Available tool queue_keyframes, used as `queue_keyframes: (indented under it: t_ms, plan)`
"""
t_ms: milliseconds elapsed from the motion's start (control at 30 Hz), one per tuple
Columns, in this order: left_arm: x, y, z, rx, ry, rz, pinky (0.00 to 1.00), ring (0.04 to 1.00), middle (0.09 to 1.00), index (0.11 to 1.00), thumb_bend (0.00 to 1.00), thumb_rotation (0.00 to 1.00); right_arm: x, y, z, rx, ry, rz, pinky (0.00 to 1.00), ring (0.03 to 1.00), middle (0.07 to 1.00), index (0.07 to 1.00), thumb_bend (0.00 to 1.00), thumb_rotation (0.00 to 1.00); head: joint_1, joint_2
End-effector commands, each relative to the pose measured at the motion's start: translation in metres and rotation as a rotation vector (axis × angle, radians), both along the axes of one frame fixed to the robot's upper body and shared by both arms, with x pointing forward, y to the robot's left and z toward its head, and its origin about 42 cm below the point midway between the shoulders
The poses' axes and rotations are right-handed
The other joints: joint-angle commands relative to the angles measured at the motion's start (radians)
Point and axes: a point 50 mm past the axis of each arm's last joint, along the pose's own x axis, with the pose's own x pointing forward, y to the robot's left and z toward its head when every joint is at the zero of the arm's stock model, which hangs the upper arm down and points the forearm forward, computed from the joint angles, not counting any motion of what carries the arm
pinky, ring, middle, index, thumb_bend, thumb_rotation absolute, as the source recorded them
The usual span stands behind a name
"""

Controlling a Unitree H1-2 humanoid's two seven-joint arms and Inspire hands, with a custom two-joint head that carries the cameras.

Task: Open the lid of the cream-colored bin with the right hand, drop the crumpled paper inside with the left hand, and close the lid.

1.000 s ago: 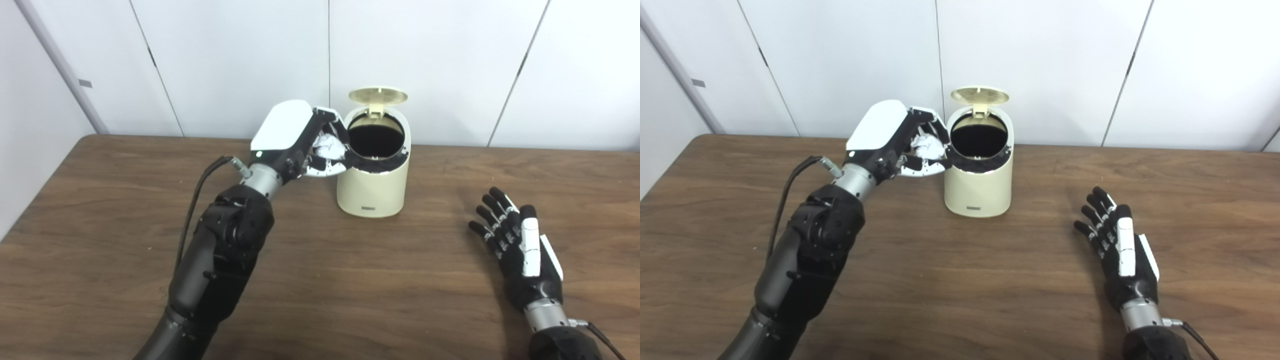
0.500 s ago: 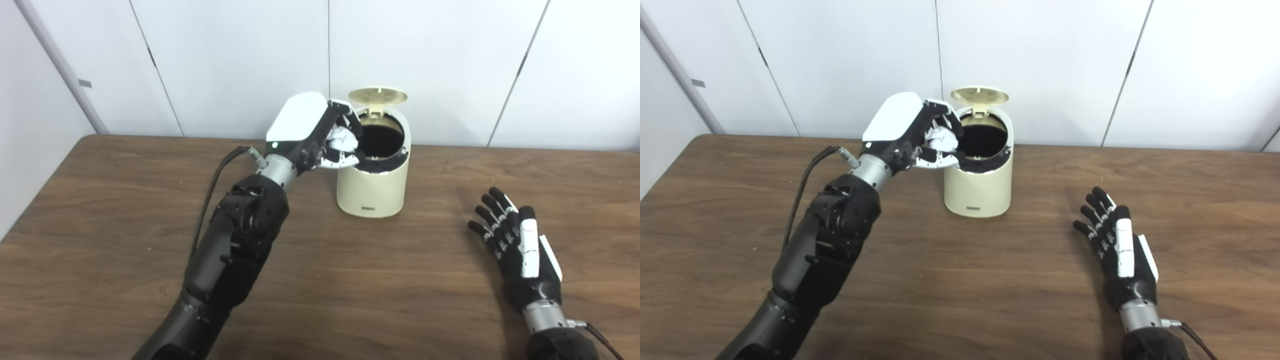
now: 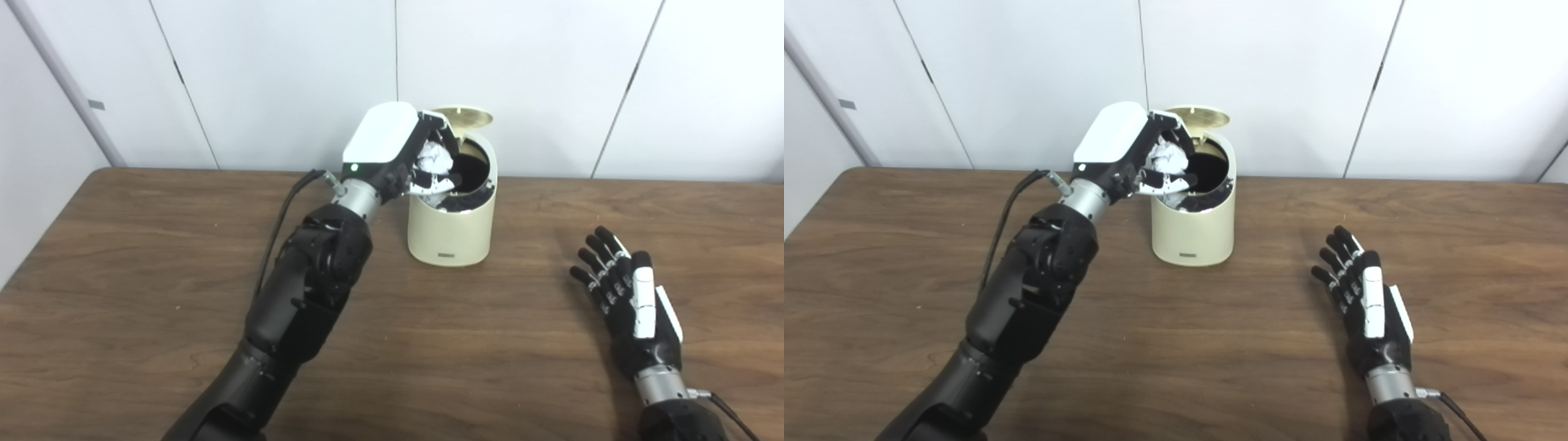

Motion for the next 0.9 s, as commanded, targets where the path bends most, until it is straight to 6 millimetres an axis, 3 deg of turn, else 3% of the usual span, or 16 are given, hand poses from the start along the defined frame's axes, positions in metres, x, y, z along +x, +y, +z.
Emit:
queue_keyframes:
  t_ms: [0,867]
  plan:
    - [0.005,-0.010,0.031,-0.021,-0.124,0.000,0.27,0.409,0.535,0.525,0.47,0.00,-0.002,0.001,-0.005,0.006,0.029,-0.011,0.82,0.899,0.910,0.889,0.49,0.99,0.000,0.001]
    - [0.009,-0.036,0.002,0.023,-0.181,0.067,0.28,0.427,0.562,0.516,0.46,0.00,0.000,-0.002,-0.001,-0.006,0.016,-0.009,0.83,0.915,0.927,0.897,0.49,1.00,0.001,-0.012]
